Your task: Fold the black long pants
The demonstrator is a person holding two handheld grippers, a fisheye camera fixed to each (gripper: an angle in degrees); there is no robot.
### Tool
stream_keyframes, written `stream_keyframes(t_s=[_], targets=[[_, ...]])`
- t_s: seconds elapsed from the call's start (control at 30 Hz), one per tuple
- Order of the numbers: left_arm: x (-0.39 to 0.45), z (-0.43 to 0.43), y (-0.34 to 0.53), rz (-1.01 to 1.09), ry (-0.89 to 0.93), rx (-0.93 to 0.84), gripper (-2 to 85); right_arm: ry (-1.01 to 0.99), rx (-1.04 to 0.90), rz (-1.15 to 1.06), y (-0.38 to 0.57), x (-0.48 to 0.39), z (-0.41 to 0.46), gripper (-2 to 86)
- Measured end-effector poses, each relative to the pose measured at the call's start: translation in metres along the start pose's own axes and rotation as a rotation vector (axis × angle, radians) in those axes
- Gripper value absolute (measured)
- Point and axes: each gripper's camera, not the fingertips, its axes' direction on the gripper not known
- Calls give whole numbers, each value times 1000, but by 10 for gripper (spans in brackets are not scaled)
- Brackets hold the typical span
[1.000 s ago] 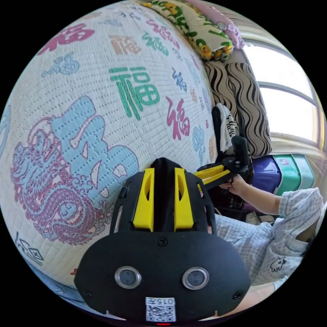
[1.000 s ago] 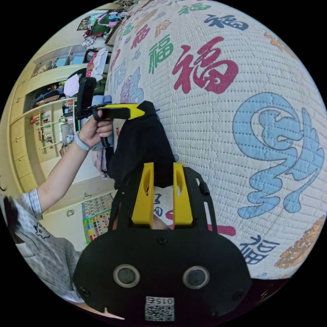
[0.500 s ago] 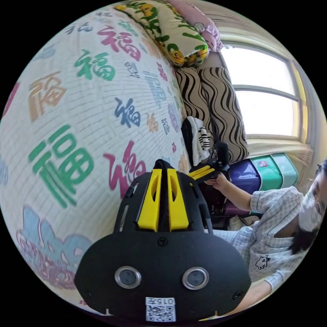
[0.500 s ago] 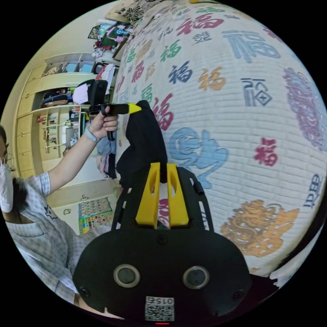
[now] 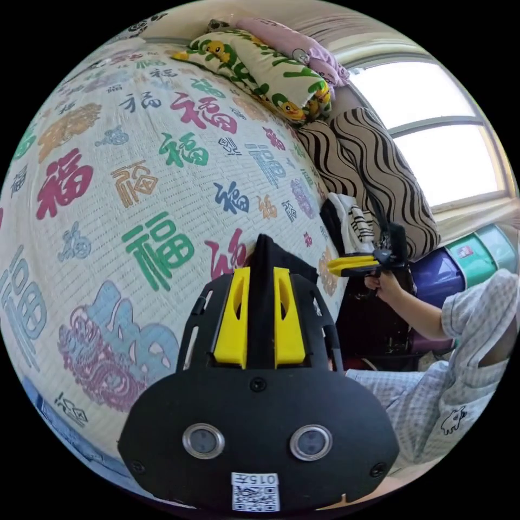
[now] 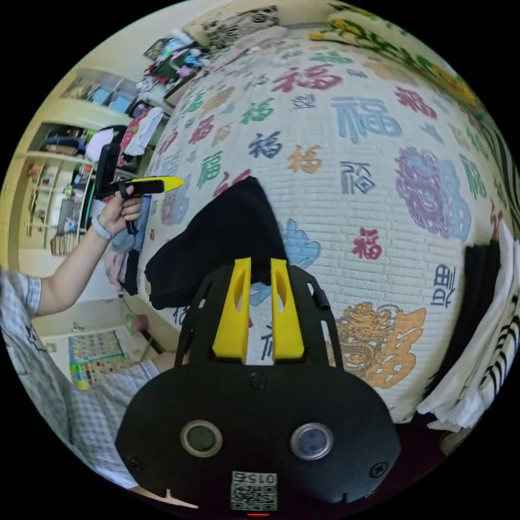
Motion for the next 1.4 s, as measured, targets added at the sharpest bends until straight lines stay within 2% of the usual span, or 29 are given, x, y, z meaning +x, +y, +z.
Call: stream_keyframes(t_s=[0.13,0.2,0.27,0.4,0.53,0.6,0.67,0.73,0.93,1.13,1.27,1.33,1.4], targets=[[28,30,14,23,-83,-88,64,48,-21,-149,4,-54,22,77],[33,50,12,2,-90,-116,66,44,-34,-174,4,-67,37,69],[32,65,9,-37,-128,-126,64,128,-137,-166,6,-72,60,56],[38,77,9,-35,-157,-125,38,133,-94,-177,20,-72,63,48],[67,60,21,18,-202,-61,26,116,-121,-221,26,-88,53,63],[81,40,37,0,-233,-4,22,177,-81,-289,33,-106,42,62],[97,22,59,-20,-323,16,18,289,-1,-391,45,-134,33,53],[119,10,93,-66,-444,-11,14,345,0,-429,51,-149,40,48],[132,63,142,-176,-650,-218,5,412,-184,-354,52,-158,101,39],[143,100,146,-129,-765,-221,-3,385,-166,-319,54,-151,111,33],[147,104,148,-84,-760,-215,-4,272,-142,-284,56,-136,109,22],[144,100,149,-82,-702,-222,-3,278,-152,-328,58,-136,110,13],[136,88,150,-164,-591,-211,-4,292,-172,-333,58,-136,109,6]])
